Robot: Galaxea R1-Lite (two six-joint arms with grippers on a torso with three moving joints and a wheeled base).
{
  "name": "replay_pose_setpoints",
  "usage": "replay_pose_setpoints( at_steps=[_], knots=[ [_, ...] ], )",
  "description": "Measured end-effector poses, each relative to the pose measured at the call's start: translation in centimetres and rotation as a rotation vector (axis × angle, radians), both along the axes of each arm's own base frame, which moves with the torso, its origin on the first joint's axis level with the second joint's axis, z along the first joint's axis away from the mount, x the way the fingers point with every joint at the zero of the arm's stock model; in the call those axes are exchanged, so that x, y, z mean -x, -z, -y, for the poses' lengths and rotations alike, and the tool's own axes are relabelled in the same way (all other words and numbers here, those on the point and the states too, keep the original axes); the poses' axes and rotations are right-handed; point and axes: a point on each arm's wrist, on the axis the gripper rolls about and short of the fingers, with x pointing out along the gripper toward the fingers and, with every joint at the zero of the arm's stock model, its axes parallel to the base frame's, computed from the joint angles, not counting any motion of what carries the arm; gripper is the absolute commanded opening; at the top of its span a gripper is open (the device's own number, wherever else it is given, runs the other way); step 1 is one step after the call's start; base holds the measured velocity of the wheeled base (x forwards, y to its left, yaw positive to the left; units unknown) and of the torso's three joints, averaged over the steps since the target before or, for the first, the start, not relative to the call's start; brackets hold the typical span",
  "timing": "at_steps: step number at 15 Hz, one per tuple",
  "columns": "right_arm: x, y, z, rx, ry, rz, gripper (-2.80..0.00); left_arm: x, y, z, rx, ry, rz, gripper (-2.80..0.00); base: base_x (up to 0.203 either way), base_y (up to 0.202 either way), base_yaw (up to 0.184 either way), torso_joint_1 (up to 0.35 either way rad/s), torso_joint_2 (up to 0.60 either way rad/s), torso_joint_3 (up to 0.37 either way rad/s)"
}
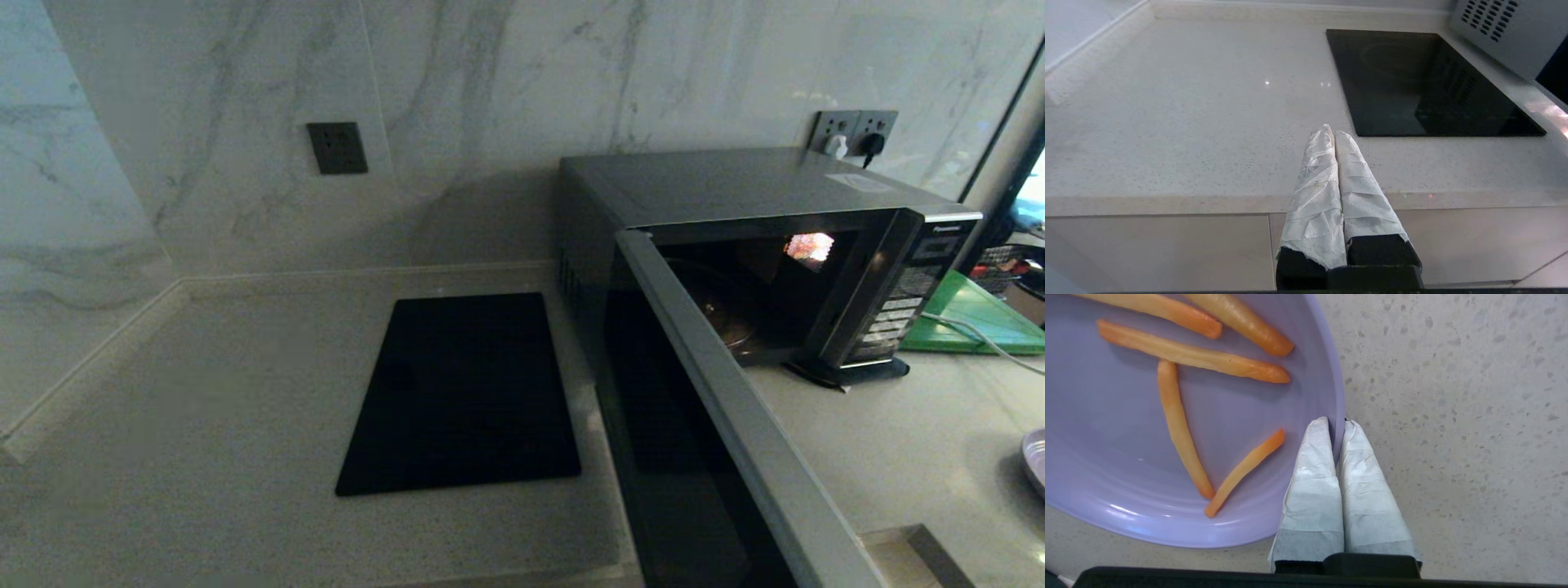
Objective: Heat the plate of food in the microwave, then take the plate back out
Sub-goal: Put the plate in the microwave oven
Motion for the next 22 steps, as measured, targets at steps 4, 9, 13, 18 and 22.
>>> replay_pose_setpoints(
  at_steps=[4, 9, 13, 18, 22],
  knots=[
    [0.0, -0.2, 0.0, 0.003, -0.002, 0.003, -2.8, 0.0, 0.0, 0.0, 0.0, 0.0, 0.001, -2.8, 0.0, 0.0, 0.0, 0.0, 0.0, 0.0],
    [0.3, -2.7, -0.7, 0.05, -0.057, 0.053, -2.8, 0.0, 0.0, 0.0, 0.0, 0.0, 0.001, -2.8, 0.0, 0.0, 0.0, 0.0, 0.0, 0.0],
    [1.0, -4.8, -2.0, 0.08, -0.078, 0.081, -2.8, 0.0, 0.0, 0.0, 0.0, 0.0, 0.0, -2.8, 0.0, 0.0, 0.0, 0.0, 0.0, 0.0],
    [1.6, -6.6, -3.3, 0.087, -0.122, 0.145, -2.8, 0.0, 0.0, 0.0, 0.0, 0.0, 0.001, -2.8, 0.0, 0.0, 0.0, 0.0, 0.0, 0.0],
    [2.5, -8.0, -5.0, 0.089, -0.218, 0.208, -2.8, 0.0, 0.0, 0.0, 0.0, -0.001, 0.001, -2.8, 0.0, 0.0, 0.0, 0.0, 0.0, 0.0]
  ],
)
